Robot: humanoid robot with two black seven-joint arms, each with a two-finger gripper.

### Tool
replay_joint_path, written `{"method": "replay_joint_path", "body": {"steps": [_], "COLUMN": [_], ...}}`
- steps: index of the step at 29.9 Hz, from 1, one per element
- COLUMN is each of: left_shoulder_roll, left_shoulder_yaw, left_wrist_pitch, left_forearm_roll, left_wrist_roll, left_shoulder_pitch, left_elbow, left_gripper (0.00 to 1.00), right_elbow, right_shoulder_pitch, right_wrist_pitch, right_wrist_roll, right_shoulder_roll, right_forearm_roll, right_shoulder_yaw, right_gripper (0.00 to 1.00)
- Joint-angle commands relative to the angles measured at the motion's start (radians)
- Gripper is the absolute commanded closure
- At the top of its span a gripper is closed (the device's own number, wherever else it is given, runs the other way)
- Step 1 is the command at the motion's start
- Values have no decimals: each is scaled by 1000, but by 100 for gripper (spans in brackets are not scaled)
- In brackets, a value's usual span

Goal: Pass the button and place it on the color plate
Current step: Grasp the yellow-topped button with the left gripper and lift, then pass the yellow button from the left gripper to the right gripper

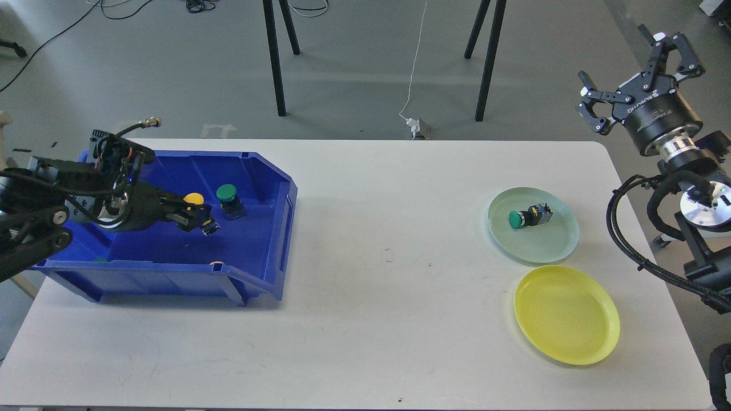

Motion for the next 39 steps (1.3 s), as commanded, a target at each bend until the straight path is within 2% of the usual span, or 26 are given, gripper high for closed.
{"method": "replay_joint_path", "body": {"steps": [1,6,11,19,25,31,39], "left_shoulder_roll": [72,46,-164,-474,-586,-703,-717], "left_shoulder_yaw": [-79,-223,-318,-354,-354,-357,-357], "left_wrist_pitch": [-10,-47,-47,208,312,339,339], "left_forearm_roll": [-56,-243,-298,-297,-291,-279,-278], "left_wrist_roll": [-6,9,23,10,8,8,8], "left_shoulder_pitch": [-44,-43,-43,8,58,88,85], "left_elbow": [-83,-82,-50,96,107,151,170], "left_gripper": [62,62,63,64,65,65,65], "right_elbow": [6,9,41,371,472,474,463], "right_shoulder_pitch": [-12,-15,-30,-223,-237,-232,-188], "right_wrist_pitch": [7,-1,-5,-110,-159,-154,-159], "right_wrist_roll": [-2,-12,-20,-22,-18,-17,-18], "right_shoulder_roll": [-12,-42,-76,-79,-50,48,102], "right_forearm_roll": [2,0,0,0,-6,-18,-70], "right_shoulder_yaw": [1,-5,-7,-66,-175,-223,-249], "right_gripper": [1,1,1,1,2,6,8]}}
